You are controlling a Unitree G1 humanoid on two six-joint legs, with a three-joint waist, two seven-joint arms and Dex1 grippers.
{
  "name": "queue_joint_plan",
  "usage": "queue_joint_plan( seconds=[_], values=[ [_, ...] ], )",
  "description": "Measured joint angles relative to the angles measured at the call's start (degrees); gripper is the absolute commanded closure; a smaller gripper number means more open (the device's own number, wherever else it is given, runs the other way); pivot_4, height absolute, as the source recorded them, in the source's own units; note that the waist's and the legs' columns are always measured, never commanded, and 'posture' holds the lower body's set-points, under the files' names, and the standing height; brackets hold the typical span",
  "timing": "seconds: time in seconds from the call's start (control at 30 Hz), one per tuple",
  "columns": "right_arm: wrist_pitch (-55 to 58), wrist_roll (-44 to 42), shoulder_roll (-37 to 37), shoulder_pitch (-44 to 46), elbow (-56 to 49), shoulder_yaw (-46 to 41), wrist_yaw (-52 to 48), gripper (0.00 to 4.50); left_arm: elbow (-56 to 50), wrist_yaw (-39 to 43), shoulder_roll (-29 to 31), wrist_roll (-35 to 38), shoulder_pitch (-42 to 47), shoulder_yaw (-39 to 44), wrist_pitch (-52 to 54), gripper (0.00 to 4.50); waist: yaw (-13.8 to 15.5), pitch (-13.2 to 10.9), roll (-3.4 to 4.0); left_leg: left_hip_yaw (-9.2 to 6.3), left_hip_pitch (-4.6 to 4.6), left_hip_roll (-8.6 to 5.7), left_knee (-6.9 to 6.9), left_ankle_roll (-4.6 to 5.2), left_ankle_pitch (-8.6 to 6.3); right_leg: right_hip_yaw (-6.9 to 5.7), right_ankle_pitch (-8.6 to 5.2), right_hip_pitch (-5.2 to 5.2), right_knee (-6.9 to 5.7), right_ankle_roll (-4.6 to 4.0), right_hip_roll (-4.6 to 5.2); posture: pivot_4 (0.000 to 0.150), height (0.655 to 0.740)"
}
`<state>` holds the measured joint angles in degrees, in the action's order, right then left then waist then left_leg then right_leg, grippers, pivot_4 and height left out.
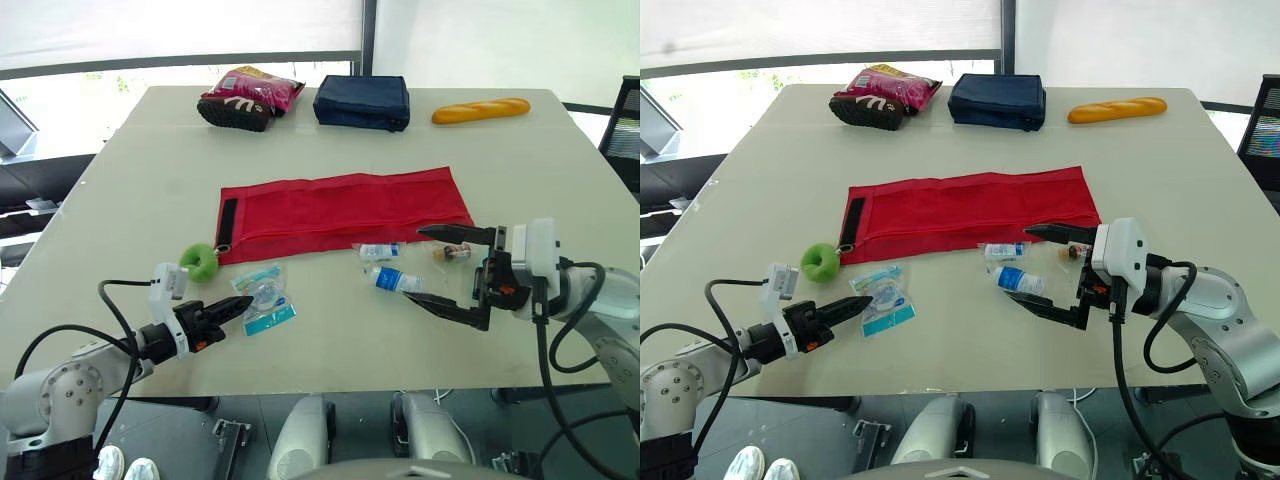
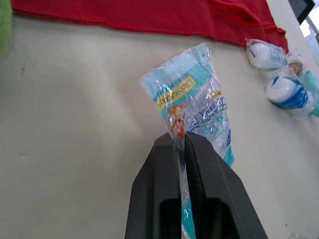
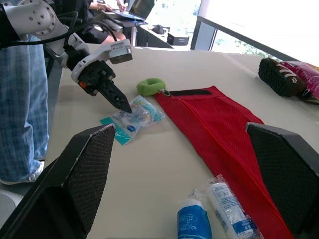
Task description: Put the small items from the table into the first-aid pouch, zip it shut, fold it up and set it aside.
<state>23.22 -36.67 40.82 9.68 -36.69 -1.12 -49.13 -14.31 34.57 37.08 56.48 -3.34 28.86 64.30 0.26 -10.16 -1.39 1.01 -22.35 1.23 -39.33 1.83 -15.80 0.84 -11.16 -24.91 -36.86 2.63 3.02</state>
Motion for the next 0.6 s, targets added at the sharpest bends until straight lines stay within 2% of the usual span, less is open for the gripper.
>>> queue_joint_plan(
  seconds=[0.13,0.37,0.43,0.53,0.6],
  values=[
    [5.73,-1.73,-2.28,0.50,-1.41,0.84,5.92,0.00,-1.05,-0.08,-1.11,4.00,2.42,0.43,0.23,4.43,0.04,0.00,0.00,-0.01,-0.03,-0.01,0.00,0.00,0.00,0.01,0.01,-0.01,0.00,-0.01,0.02,0.150,0.7134],
    [22.06,-7.78,-8.50,7.18,-2.37,5.16,19.76,0.00,-6.34,-11.25,-8.04,13.82,12.85,-3.86,1.61,4.43,0.17,0.00,-0.05,-0.07,-0.10,-0.04,-0.06,-0.01,0.00,0.01,0.17,0.00,0.03,-0.26,0.00,0.150,0.7134],
    [27.81,-10.30,-10.99,9.63,-0.98,5.31,24.45,0.00,-7.54,-14.41,-10.15,16.13,15.10,-6.47,1.60,4.43,0.12,0.00,-0.06,-0.08,-0.15,-0.08,-0.06,-0.01,0.01,0.01,0.20,-0.02,0.04,-0.29,-0.02,0.150,0.7134],
    [35.64,-18.20,-18.83,12.55,1.94,3.83,33.78,0.00,-8.76,-18.18,-11.98,18.68,17.48,-9.66,1.20,4.43,-0.23,0.01,-0.07,-0.14,-0.16,-0.20,-0.05,-0.01,0.01,-0.02,0.25,-0.03,0.03,-0.39,-0.10,0.150,0.7134],
    [38.24,-21.42,-20.62,13.37,2.19,3.48,37.01,0.00,-8.98,-19.12,-12.25,19.53,18.27,-10.79,1.00,4.43,-0.49,0.01,-0.07,-0.18,-0.20,-0.20,-0.05,-0.01,0.01,-0.05,0.25,-0.04,0.03,-0.40,-0.12,0.150,0.7134]
  ],
)
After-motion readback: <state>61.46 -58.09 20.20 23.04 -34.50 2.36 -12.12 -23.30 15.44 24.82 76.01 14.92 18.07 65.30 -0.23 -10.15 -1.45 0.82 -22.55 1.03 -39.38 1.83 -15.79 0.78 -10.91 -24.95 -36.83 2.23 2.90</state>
